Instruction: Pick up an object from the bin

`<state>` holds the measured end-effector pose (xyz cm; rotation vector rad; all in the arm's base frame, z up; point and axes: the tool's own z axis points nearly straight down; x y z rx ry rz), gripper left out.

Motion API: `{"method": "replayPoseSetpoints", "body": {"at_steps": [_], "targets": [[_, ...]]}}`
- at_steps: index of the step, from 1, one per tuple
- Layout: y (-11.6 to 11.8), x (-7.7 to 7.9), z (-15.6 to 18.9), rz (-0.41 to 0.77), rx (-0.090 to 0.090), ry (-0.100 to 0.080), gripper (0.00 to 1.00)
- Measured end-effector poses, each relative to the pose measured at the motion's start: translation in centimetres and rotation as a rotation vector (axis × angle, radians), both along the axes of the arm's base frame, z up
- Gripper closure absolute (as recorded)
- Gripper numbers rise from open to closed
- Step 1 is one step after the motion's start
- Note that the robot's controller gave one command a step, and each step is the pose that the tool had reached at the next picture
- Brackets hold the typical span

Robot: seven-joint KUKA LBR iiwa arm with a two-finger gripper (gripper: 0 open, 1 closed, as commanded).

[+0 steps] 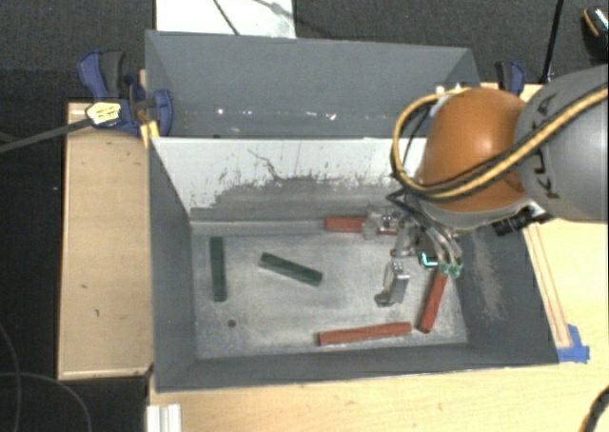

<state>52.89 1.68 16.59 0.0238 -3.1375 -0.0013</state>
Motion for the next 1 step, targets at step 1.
{"method": "replayPoseSetpoints", "body": {"at_steps": [1], "targets": [[10.64,4.06,-9.96,0.067,0.004,-0.005,0.00]]}}
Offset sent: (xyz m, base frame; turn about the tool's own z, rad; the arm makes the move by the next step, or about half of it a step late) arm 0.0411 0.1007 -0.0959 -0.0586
